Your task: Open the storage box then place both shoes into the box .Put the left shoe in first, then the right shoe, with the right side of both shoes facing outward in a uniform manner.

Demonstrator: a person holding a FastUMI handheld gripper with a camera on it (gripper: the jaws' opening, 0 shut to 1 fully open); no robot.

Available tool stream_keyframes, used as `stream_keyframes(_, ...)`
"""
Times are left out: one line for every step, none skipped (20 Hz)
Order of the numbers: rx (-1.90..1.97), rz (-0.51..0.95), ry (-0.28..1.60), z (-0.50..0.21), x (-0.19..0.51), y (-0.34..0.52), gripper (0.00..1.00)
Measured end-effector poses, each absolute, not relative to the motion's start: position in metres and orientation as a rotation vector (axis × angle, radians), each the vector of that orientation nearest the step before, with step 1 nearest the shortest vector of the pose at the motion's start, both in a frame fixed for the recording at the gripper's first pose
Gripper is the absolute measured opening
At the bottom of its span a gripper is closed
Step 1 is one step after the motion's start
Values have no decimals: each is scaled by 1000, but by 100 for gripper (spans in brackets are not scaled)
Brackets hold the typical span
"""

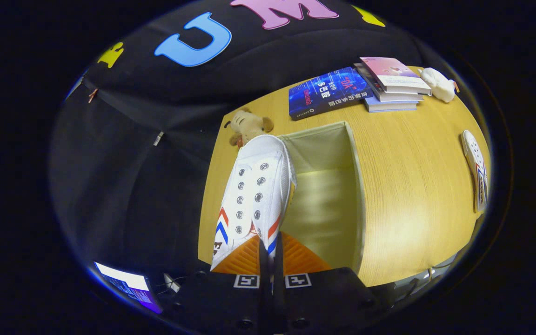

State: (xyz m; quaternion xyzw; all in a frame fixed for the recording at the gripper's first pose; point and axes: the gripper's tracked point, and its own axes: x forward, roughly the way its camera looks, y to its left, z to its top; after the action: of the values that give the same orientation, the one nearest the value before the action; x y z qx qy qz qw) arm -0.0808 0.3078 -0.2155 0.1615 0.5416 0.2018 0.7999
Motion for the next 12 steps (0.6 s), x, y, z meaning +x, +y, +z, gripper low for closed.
stream_keyframes(334,415,1183,-229,-78,310,5)
stream_keyframes(327,401,1207,-242,-76,313,5)
stream_keyframes(324,388,1226,-253,-75,315,5)
stream_keyframes(317,375,1250,-261,-77,317,5)
stream_keyframes(310,360,1267,-269,-78,318,5)
stream_keyframes(291,354,1284,-279,-79,319,5)
stream_keyframes(271,348,1298,-288,-80,320,5)
stream_keyframes(249,352,1311,-295,-80,320,5)
stream_keyframes(238,365,1317,-301,-82,324,5)
stream_keyframes(232,381,1323,-304,-82,327,9)
stream_keyframes(237,406,1330,-304,-86,330,17)
stream_keyframes(264,435,1317,-292,-88,336,24)
